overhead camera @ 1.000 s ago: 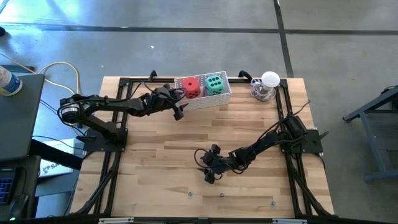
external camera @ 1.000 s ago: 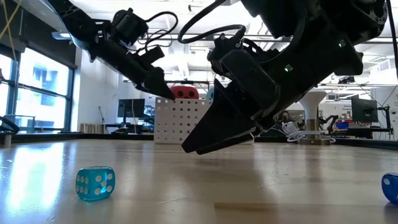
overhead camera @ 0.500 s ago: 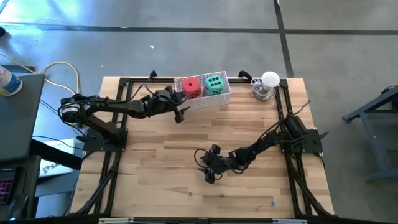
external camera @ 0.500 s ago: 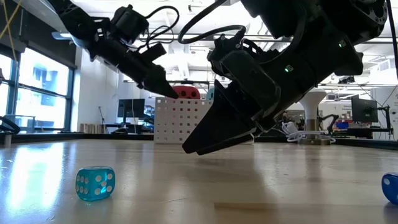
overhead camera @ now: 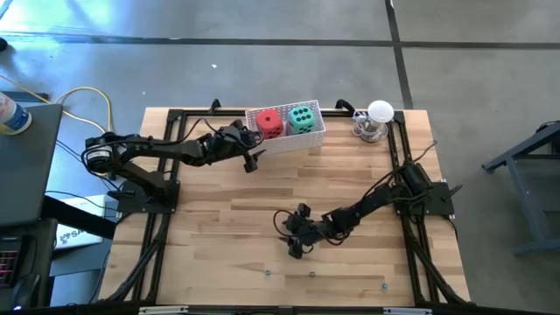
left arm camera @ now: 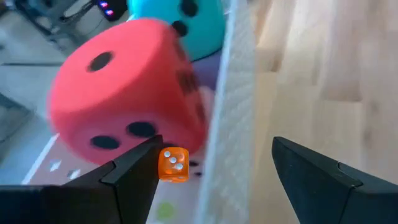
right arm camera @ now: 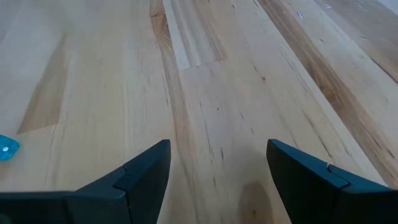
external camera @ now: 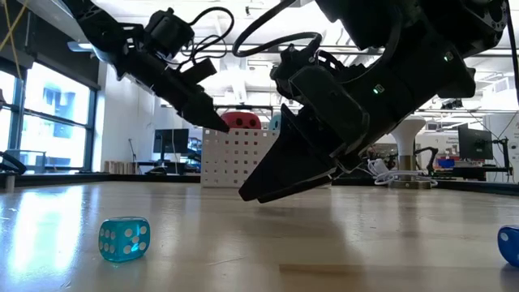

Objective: Pick & Place Dice
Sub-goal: Put the small orange dice into the white bin, then put the small blue dice into the white bin

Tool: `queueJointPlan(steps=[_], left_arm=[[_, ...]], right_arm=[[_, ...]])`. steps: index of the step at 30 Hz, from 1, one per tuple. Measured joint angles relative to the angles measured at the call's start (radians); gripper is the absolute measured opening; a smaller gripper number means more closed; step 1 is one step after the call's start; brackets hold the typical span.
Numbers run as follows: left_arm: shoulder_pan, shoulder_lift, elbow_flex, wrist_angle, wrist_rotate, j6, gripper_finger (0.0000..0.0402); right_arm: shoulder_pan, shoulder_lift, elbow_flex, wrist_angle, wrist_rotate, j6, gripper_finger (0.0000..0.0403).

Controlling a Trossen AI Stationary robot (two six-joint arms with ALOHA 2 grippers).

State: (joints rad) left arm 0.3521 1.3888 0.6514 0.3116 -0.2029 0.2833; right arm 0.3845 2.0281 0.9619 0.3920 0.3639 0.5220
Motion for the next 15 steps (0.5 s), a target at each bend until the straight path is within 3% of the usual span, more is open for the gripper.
queueJointPlan(steps=[15], left_arm=[[0.008, 0.000, 0.001, -0.079, -0.036, -0.010, 0.0294]], right_arm=[[0.000, 0.000, 0.000, -0.001, 0.000, 0.000, 0.0259]])
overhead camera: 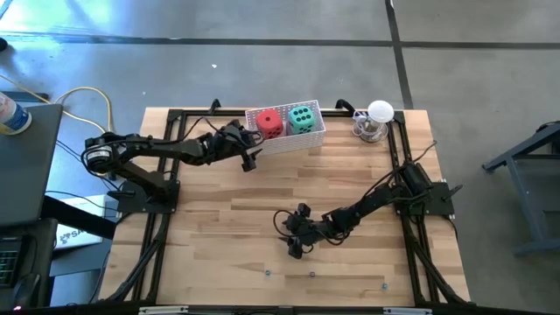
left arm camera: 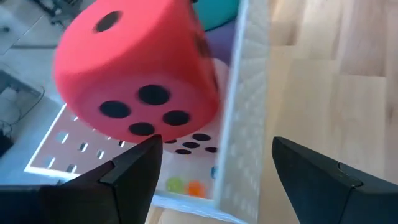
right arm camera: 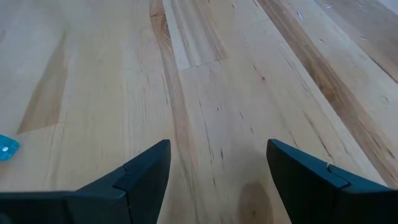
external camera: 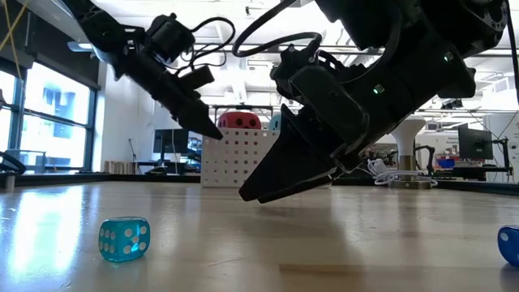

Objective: Pick & Place Dice
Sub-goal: Put the small blue dice into the white bin

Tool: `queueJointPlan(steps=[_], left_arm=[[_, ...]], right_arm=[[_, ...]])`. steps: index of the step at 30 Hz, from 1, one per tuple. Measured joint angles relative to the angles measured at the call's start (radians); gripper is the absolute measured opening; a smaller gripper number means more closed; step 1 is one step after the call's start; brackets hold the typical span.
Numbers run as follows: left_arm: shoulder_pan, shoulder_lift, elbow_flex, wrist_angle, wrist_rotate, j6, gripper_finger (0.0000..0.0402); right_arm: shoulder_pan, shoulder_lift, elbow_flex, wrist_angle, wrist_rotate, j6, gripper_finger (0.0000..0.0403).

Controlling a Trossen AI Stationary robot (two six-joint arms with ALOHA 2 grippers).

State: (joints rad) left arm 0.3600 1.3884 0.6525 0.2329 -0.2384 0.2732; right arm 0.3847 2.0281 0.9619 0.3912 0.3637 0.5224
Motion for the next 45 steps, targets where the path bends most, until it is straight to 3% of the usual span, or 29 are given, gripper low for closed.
queueJointPlan(steps=[13, 21, 27, 34, 45], left_arm=[[-0.035, -0.018, -0.002, 0.042, -0.030, 0.052, 0.0294], [-0.092, -0.250, -0.002, 0.018, -0.073, 0.068, 0.0294], [-0.204, -0.447, -0.002, -0.160, -0.060, -0.062, 0.0294], [-0.334, -0.562, -0.002, -0.393, 0.079, -0.215, 0.0294], [-0.525, -0.490, -0.002, -0.498, 0.287, -0.371, 0.0294]], right_arm=[[0.000, 0.000, 0.000, -0.008, 0.000, 0.002, 0.0259], [0.002, 0.000, 0.000, -0.009, 0.003, -0.002, 0.0259], [0.003, -0.019, 0.000, -0.036, -0.007, -0.001, 0.0259], [0.024, -0.142, 0.000, -0.115, -0.049, 0.019, 0.0259], [0.194, -0.293, 0.000, -0.120, -0.057, -0.096, 0.0259]])
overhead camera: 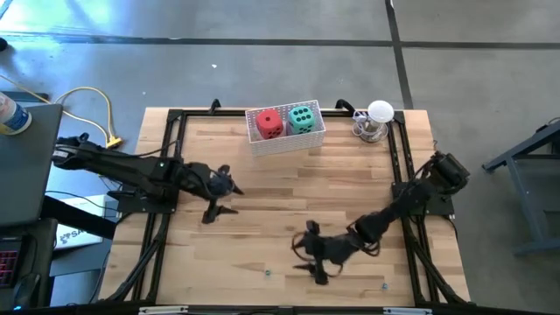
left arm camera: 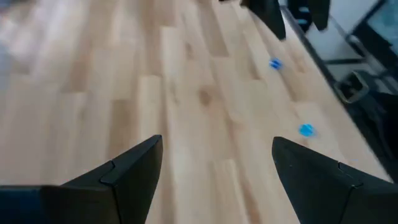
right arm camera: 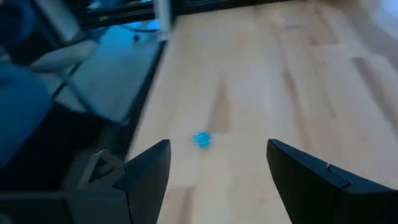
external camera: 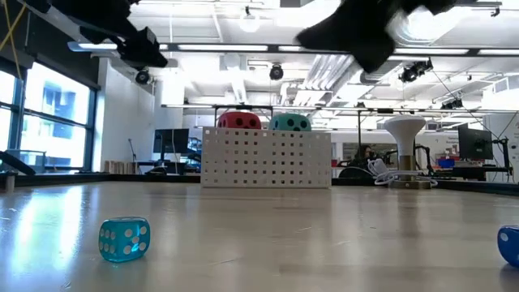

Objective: Pick & Place Dice
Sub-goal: Put the small blue dice into the white bin

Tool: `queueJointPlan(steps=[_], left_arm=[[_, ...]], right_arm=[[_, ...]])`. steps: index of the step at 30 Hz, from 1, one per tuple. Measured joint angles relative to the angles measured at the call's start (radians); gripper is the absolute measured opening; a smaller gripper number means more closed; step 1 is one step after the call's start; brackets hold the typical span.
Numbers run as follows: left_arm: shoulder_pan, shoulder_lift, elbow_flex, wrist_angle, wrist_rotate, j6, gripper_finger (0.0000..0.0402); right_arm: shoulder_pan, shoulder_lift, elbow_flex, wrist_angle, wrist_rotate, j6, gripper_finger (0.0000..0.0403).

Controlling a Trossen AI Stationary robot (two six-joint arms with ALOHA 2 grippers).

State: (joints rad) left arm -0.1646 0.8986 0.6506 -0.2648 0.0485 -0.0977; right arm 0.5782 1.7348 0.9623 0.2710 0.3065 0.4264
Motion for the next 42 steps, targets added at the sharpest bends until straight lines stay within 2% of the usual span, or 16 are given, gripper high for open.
queueJointPlan(steps=[5, 13, 21, 26, 28, 34, 42], left_arm=[[-0.072, 0.061, 0.000, 0.006, 0.003, -0.062, 0.0294], [-0.156, 0.194, 0.000, 0.065, 0.003, -0.141, 0.0294], [-0.194, 0.307, 0.000, 0.172, 0.002, -0.232, 0.0294], [-0.210, 0.343, 0.002, 0.222, -0.039, -0.299, 0.0294], [-0.226, 0.350, 0.002, 0.232, -0.075, -0.302, 0.0294], [-0.318, 0.352, 0.002, 0.243, -0.278, -0.357, 0.0294], [-0.458, 0.357, 0.002, 0.258, -0.421, -0.476, 0.0294]], right_arm=[[0.087, 0.004, -0.001, -0.016, 0.010, 0.009, 0.0259], [0.185, 0.006, 0.000, -0.130, 0.091, 0.191, 0.0259], [0.258, 0.006, 0.000, -0.218, 0.118, 0.343, 0.0259], [0.299, 0.006, 0.000, -0.264, 0.122, 0.445, 0.0259], [0.318, 0.006, 0.000, -0.278, 0.124, 0.478, 0.0259], [0.379, 0.006, 0.000, -0.292, 0.145, 0.521, 0.0259], [0.445, 0.007, 0.000, -0.300, 0.206, 0.574, 0.0258]])
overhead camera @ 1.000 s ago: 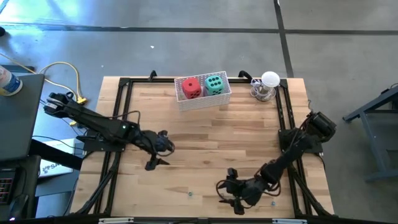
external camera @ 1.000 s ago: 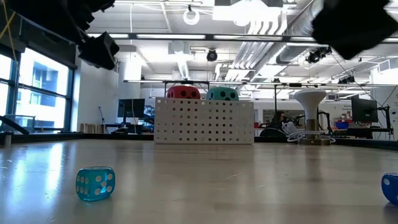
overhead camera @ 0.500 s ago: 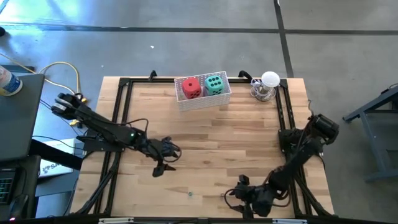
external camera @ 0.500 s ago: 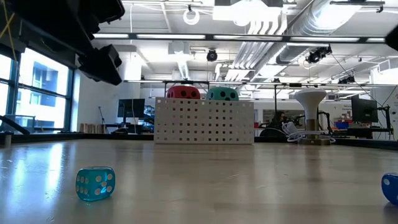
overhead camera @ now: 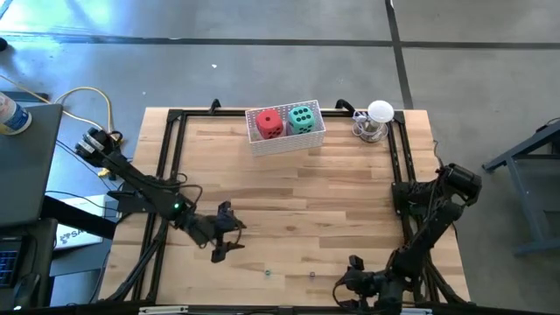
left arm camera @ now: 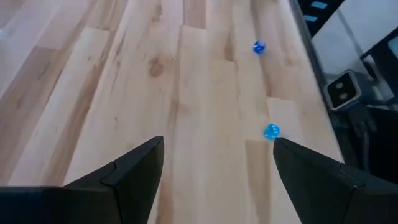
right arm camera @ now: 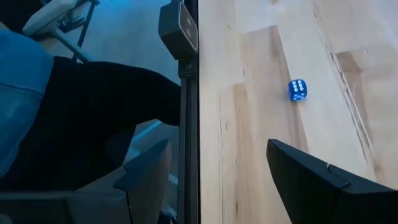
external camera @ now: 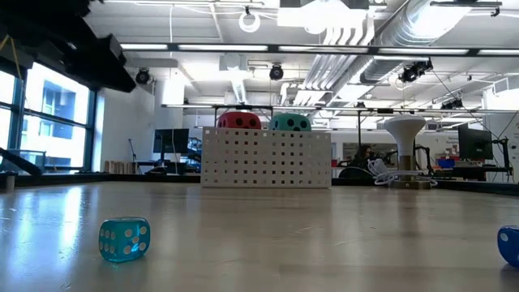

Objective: Pick & Place Dice
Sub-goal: Put the small blue dice into the white bin

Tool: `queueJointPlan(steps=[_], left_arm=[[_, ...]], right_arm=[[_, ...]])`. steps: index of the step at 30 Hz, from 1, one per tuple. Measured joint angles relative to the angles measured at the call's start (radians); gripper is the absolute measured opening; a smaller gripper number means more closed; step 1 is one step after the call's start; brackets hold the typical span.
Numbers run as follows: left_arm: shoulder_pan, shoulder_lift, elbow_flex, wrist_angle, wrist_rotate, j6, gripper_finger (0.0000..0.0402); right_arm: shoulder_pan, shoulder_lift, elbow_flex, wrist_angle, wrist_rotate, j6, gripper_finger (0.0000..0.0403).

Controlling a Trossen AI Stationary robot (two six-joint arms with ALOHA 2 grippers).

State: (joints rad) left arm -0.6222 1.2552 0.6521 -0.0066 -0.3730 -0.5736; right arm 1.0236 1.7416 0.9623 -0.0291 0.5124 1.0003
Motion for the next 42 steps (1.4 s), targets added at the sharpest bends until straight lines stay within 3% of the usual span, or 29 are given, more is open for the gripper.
queueJointPlan(steps=[9, 24, 38, 42], left_arm=[[-0.087, 0.002, 0.000, 0.016, -0.135, -0.053, 0.0294], [-0.092, 0.002, 0.000, 0.019, -0.138, -0.049, 0.0294], [-0.093, 0.005, 0.000, 0.019, -0.138, -0.048, 0.0294], [-0.093, 0.005, 0.000, 0.019, -0.138, -0.048, 0.0294]], right_arm=[[0.045, 0.015, 0.000, -0.049, 0.096, 0.076, 0.0258], [0.010, 0.210, 0.000, 0.010, 0.147, 0.068, 0.0258], [-0.078, 0.287, 0.003, 0.061, 0.186, -0.067, 0.0258], [-0.102, 0.294, 0.003, 0.082, 0.239, -0.092, 0.0258]])
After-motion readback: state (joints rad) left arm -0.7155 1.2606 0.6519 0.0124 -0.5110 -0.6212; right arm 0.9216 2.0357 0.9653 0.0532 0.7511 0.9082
